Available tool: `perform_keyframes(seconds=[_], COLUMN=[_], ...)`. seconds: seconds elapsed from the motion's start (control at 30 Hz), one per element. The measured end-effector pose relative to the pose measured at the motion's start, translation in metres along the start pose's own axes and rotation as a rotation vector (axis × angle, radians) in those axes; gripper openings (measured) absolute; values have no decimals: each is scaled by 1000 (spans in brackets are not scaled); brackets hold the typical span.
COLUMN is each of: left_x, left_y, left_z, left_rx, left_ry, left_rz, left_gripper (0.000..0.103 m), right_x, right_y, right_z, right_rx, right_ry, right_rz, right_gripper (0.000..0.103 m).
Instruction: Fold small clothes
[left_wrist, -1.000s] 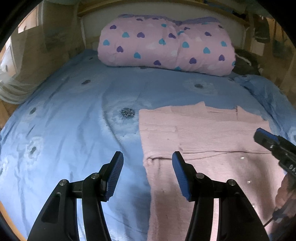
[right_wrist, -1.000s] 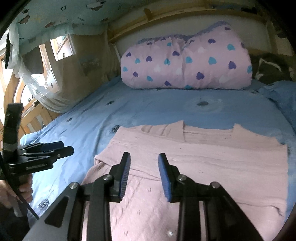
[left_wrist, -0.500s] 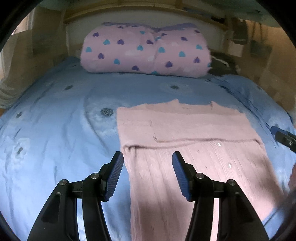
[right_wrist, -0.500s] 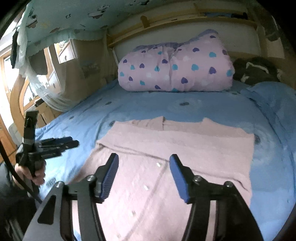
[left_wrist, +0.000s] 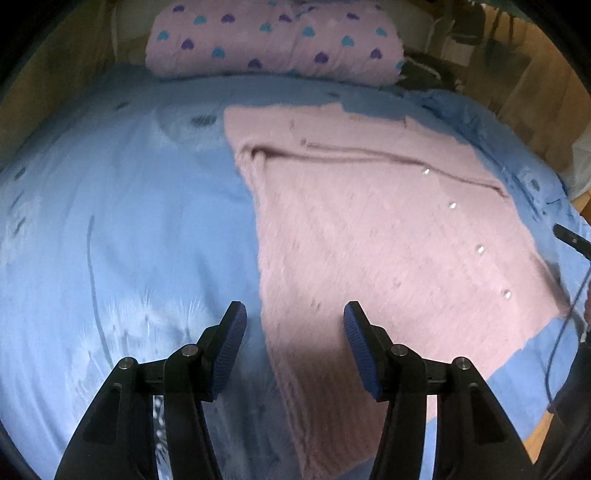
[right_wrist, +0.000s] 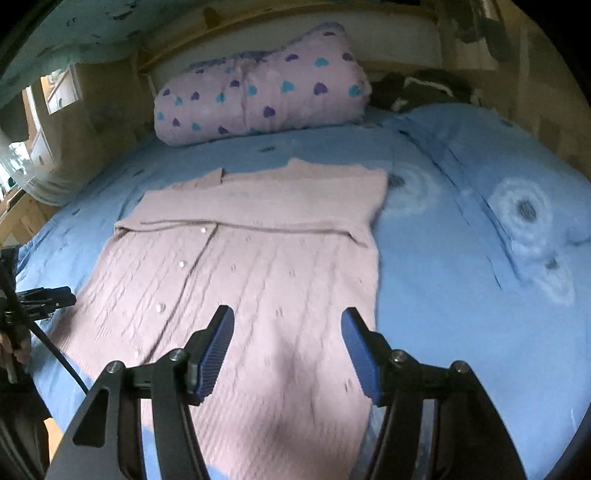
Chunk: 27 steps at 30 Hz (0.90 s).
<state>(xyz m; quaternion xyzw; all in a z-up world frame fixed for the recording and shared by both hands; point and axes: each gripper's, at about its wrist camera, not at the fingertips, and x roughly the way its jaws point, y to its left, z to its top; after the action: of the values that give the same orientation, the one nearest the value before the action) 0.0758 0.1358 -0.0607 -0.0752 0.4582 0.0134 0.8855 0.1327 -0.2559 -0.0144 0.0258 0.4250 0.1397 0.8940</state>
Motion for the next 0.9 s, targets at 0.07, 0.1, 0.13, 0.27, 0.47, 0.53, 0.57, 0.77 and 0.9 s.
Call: perform_keyframes(seconds=[0.07, 0.1, 0.13, 0.27, 0.47, 0.53, 0.57, 0.77, 0.9], left_x=[5, 5, 5, -1, -9, -10, -12, -13, -11], left_y=[4, 6, 8, 5, -9, -11, -11, -14, -27], left_z=[-6, -9, -12, -24, -39, -41, -43, -45, -44], left_rx=[-29, -41, -54, -63, -52, -54, -65, -105, -63], left_ry=[28, 37, 39, 21, 17, 18, 19, 33, 46], left_rz=[0, -5, -8, 4, -2, 4, -3, -76, -113], left_gripper=[49, 49, 49, 51, 55, 56, 56, 66, 69], right_x=[-7, -8, -10, -18, -24, -25, -25, -18, -14], right_y=[-6, -8, -11, -18, -27, -38, -43, -65, -67], right_z=[-9, -12, -17, -40, -65, -70, -72, -87, -88], right_rx=[36, 47, 68, 140, 191, 234, 257, 356, 385], right_ry=[17, 23, 33, 63, 89, 92, 92, 122, 121], right_rz=[20, 26, 34, 77, 63, 54, 54, 92, 141], right_gripper=[64, 64, 64, 64, 65, 65, 65, 65, 67])
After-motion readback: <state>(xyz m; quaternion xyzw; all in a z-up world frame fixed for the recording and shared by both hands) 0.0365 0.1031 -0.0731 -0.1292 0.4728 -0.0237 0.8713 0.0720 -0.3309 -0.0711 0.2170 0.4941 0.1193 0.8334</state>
